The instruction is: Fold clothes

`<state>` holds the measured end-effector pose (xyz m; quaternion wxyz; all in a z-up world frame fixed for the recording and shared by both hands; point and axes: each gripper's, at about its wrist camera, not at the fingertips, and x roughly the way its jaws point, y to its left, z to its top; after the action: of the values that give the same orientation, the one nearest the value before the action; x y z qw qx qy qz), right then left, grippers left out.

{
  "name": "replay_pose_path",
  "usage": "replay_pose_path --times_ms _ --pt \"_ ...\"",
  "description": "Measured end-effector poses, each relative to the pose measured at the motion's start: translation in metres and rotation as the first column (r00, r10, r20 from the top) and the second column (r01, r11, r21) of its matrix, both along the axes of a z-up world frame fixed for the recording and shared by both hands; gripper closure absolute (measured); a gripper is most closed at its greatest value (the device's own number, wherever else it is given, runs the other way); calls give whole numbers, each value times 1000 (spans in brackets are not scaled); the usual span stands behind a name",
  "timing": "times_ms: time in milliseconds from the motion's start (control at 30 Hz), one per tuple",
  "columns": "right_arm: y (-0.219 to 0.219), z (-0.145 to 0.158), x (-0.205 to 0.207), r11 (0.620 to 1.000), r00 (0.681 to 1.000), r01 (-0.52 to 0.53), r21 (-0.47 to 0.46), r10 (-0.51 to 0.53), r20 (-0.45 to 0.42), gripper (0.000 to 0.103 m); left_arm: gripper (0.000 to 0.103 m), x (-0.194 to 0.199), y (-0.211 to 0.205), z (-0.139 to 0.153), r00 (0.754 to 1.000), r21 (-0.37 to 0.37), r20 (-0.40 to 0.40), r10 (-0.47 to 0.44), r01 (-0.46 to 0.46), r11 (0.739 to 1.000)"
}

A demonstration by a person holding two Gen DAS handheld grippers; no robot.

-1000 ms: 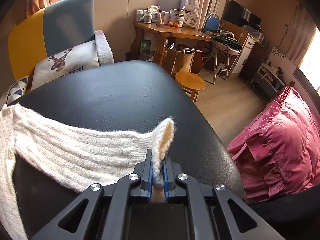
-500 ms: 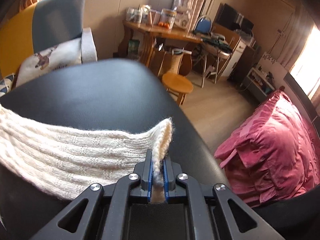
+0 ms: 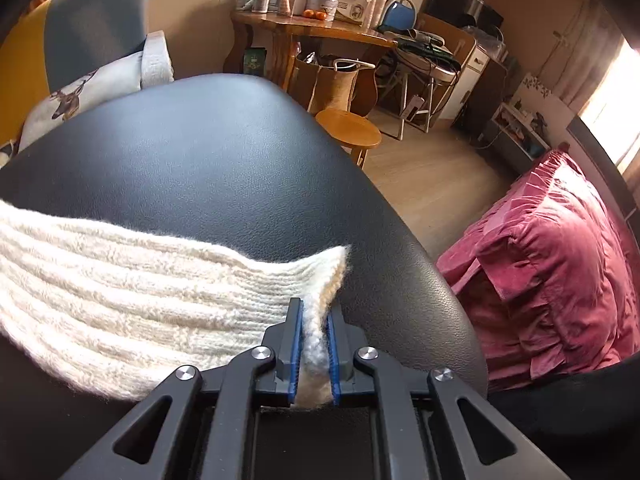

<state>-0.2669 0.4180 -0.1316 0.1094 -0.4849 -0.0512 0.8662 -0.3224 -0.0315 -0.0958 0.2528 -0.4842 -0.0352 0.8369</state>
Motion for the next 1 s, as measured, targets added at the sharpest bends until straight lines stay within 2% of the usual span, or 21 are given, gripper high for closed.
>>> replay_pose_path --times_ms 100,200,267,333,467,533,567,633,733,800,900,1000 --pt "9 15 4 999 999 40 -5 -40 -29 94 39 0 10 11 999 -34 -38 -33 32 999" --pt "17 37 11 997 994 77 -13 -78 -78 92 39 -11 28 -4 999 -74 6 -51 51 996" --pt "11 52 15 996 993 18 -91 -28 -116 90 39 -18 39 -23 998 -105 61 -34 40 994" --pt "-4 60 17 983 989 -67 -171 42 -145 90 39 -22 44 -40 997 -125 79 -3 13 992" --pt "-31 43 -3 955 989 -144 -258 133 -58 90 31 -16 57 -46 999 -168 34 4 2 986" --pt "-34 17 -17 967 992 -92 -239 110 66 90 31 -15 61 -47 1000 -193 28 -4 9 981" --pt "-35 5 -24 971 988 -68 -228 97 120 90 31 -15 58 -46 999 -174 34 5 1 985" --pt "-24 -4 -24 972 992 -42 -233 69 107 91 33 -14 49 -40 998 -112 55 33 -27 993" --pt "-9 4 -19 960 995 -2 -280 30 94 91 33 -3 26 -26 995 -16 50 82 -81 997" --pt "-2 14 -10 949 998 9 -317 12 64 91 33 11 14 -18 995 3 28 91 -92 996" --pt "-4 30 11 916 998 -51 -398 59 8 89 33 39 8 -21 996 15 37 79 -80 997" --pt "-18 31 27 922 993 -98 -374 113 18 89 33 64 16 -36 997 -15 55 52 -51 999"
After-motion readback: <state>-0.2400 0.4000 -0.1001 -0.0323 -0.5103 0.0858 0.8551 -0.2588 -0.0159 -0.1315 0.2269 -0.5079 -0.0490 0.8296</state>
